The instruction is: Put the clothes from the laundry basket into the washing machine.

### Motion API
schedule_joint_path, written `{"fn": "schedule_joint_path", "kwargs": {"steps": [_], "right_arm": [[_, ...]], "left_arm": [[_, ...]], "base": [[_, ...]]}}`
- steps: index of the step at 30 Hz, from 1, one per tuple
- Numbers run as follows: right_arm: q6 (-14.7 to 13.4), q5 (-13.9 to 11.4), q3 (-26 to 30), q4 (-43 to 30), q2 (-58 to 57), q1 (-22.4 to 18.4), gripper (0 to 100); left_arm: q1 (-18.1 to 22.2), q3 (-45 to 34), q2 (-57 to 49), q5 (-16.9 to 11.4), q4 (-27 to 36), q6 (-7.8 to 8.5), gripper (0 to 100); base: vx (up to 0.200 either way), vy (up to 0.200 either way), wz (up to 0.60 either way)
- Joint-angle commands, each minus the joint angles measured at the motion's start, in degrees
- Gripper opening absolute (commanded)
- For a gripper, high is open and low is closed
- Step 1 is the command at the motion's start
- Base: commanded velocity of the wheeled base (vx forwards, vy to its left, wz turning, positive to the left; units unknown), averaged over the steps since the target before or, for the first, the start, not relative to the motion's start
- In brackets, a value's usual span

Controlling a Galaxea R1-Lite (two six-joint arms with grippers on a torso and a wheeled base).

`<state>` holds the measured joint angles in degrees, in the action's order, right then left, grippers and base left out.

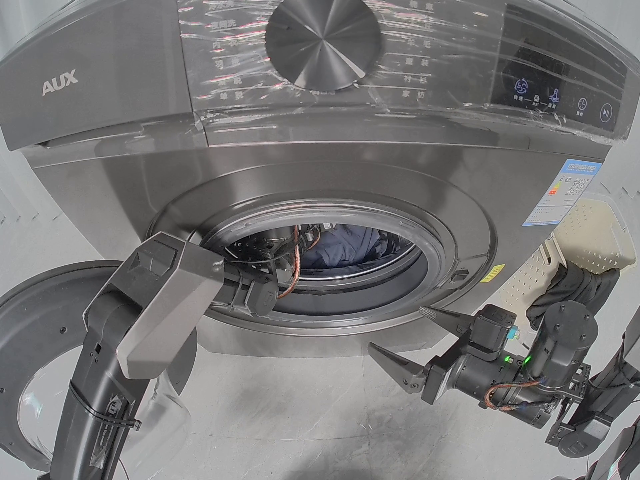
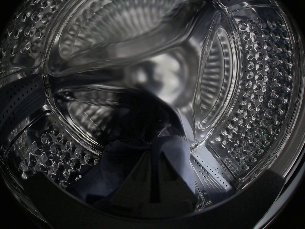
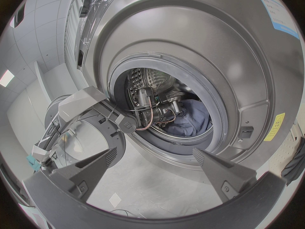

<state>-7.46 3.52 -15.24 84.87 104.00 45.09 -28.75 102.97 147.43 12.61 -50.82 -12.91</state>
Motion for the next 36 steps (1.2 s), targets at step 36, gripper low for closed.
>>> {"fn": "schedule_joint_path", "kwargs": {"steps": [36], "right_arm": [[0.3, -1.1, 14.0, -0.8, -16.5, 0.2, 100]], "left_arm": [[-24.5, -79.9, -47.4, -3.0, -24.1, 5.00, 100]], "base": [[0.000, 0.000, 0.00]]}}
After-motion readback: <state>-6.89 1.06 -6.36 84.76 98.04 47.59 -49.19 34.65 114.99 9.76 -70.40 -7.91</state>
